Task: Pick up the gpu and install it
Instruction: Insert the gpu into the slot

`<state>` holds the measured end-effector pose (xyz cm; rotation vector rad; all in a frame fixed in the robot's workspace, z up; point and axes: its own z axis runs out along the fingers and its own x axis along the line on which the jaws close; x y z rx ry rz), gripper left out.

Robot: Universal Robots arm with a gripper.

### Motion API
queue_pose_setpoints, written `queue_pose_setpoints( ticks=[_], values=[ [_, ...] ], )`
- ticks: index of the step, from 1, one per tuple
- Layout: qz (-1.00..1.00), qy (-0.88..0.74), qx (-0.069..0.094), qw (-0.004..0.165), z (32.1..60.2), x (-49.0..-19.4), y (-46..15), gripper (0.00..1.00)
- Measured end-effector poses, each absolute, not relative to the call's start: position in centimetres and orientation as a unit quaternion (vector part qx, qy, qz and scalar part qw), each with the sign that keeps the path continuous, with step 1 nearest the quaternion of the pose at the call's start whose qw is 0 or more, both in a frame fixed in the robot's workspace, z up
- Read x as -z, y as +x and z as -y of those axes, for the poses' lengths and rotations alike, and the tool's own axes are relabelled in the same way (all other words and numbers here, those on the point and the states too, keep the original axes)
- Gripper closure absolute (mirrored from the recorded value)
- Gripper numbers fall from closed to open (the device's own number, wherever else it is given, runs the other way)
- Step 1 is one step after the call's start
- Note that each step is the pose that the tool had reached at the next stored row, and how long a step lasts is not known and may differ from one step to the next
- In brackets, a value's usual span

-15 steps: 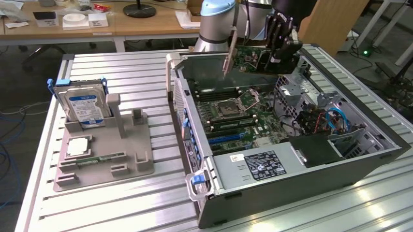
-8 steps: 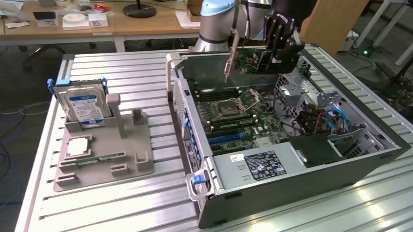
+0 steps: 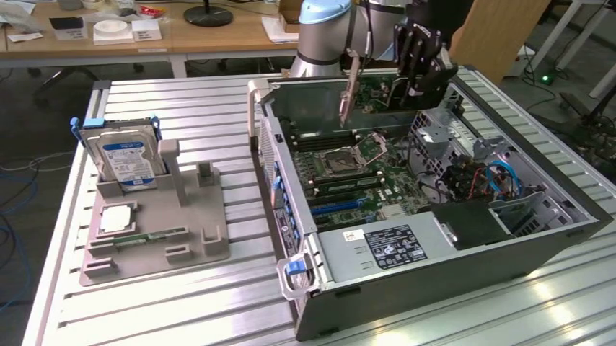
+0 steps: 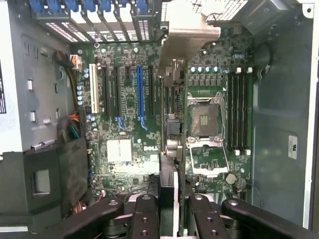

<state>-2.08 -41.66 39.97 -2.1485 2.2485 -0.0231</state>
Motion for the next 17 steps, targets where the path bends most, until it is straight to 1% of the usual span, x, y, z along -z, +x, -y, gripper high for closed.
queue_pose_setpoints(
  ticks=[4, 17],
  values=[
    [-0.715, -0.698, 0.0, 0.023, 41.7, -39.8, -2.1, 0.73],
    [-0.704, -0.71, 0.0, 0.023, 41.7, -39.4, -3.7, 0.73]
  ],
)
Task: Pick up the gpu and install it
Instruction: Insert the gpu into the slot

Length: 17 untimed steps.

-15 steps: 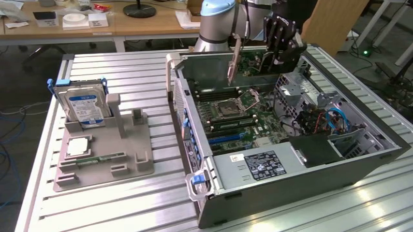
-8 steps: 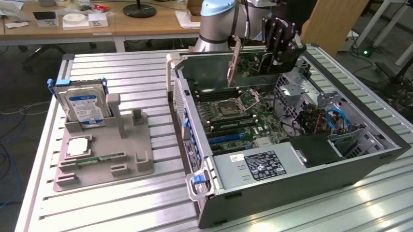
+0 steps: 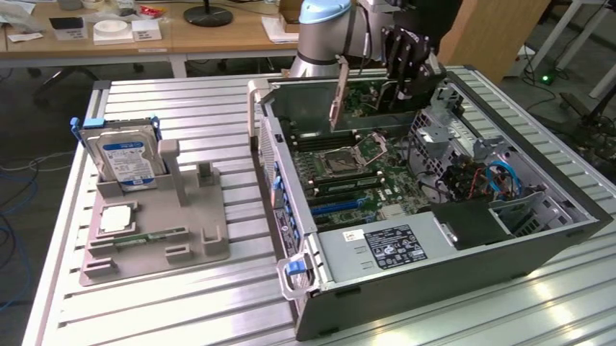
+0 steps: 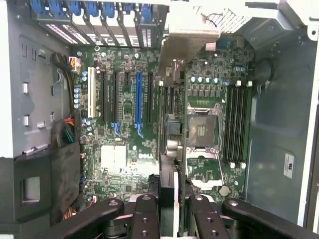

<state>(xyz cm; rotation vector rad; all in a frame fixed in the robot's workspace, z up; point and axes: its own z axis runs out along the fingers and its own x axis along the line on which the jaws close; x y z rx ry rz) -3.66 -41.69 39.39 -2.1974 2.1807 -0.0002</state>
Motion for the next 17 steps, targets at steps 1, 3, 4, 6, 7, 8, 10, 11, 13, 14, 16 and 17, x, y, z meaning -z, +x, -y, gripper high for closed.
queue_pose_setpoints(
  ticks=[1, 3, 4, 6, 7, 8, 10, 11, 13, 14, 16, 17],
  values=[
    [-0.704, -0.71, 0.0, 0.023, 41.7, -39.4, -3.8, 0.73],
    [-0.704, -0.71, 0.001, 0.023, 41.8, -39.3, -3.8, 0.73],
    [-0.704, -0.71, 0.001, 0.022, 41.8, -39.3, -3.8, 0.73],
    [-0.704, -0.71, 0.001, 0.022, 41.9, -39.3, -3.8, 0.73],
    [-0.704, -0.71, 0.001, 0.022, 41.9, -39.3, -3.8, 0.73],
    [-0.704, -0.71, 0.001, 0.022, 42.1, -39.3, -3.8, 0.73],
    [-0.704, -0.71, 0.001, 0.022, 42.3, -39.3, -3.8, 0.73],
    [-0.704, -0.71, 0.001, 0.022, 42.5, -39.3, -3.8, 0.73],
    [-0.704, -0.71, 0.002, 0.022, 42.7, -39.3, -3.8, 0.73],
    [-0.704, -0.71, 0.002, 0.021, 42.8, -39.3, -3.8, 0.73],
    [-0.704, -0.71, 0.002, 0.021, 43.1, -39.3, -3.8, 0.73],
    [-0.704, -0.71, 0.003, 0.021, 43.3, -39.3, -3.8, 0.73]
  ],
)
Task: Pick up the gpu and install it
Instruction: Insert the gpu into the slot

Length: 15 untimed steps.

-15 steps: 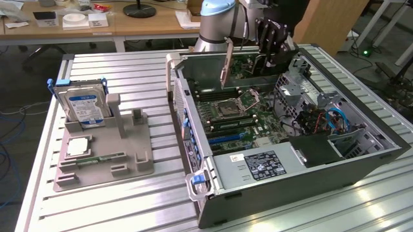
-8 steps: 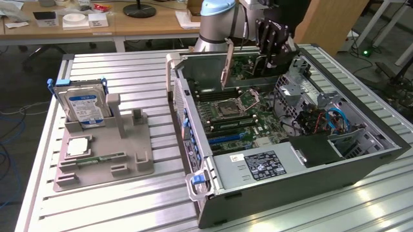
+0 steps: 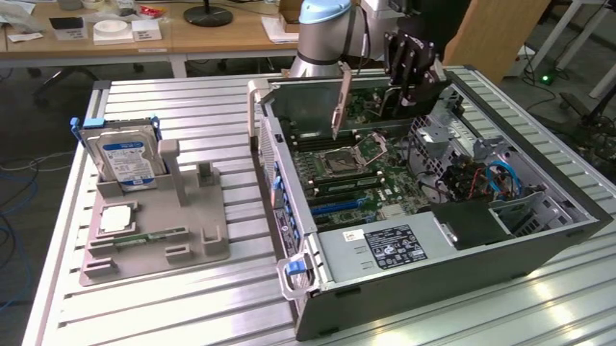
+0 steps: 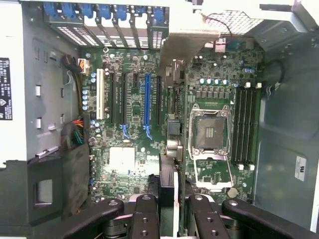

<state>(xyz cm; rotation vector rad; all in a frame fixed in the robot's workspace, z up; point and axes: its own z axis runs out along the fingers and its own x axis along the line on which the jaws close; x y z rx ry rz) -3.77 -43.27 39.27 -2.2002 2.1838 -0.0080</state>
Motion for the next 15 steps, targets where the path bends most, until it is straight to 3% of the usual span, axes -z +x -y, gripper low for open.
queue_pose_setpoints(
  ticks=[15],
  values=[
    [-0.705, -0.709, 0.003, 0.02, 44.3, -37.9, -3.8, 0.73]
  ],
)
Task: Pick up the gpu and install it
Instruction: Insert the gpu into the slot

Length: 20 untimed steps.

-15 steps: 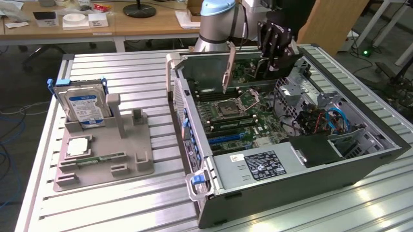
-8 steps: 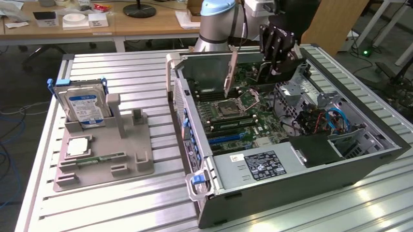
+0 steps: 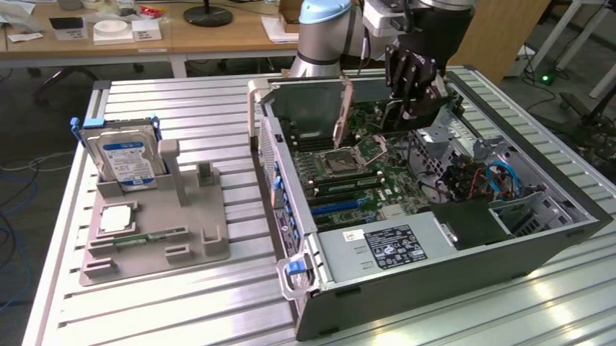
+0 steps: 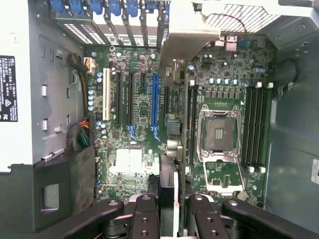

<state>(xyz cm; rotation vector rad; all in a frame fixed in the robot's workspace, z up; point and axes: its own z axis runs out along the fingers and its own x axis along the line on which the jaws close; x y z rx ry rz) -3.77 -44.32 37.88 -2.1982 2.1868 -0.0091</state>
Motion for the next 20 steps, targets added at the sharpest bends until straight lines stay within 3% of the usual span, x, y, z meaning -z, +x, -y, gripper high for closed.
queue_pose_setpoints(
  ticks=[20],
  values=[
    [-0.723, -0.691, 0.003, 0.02, 44.3, -35.7, -4.2, 0.73]
  ],
)
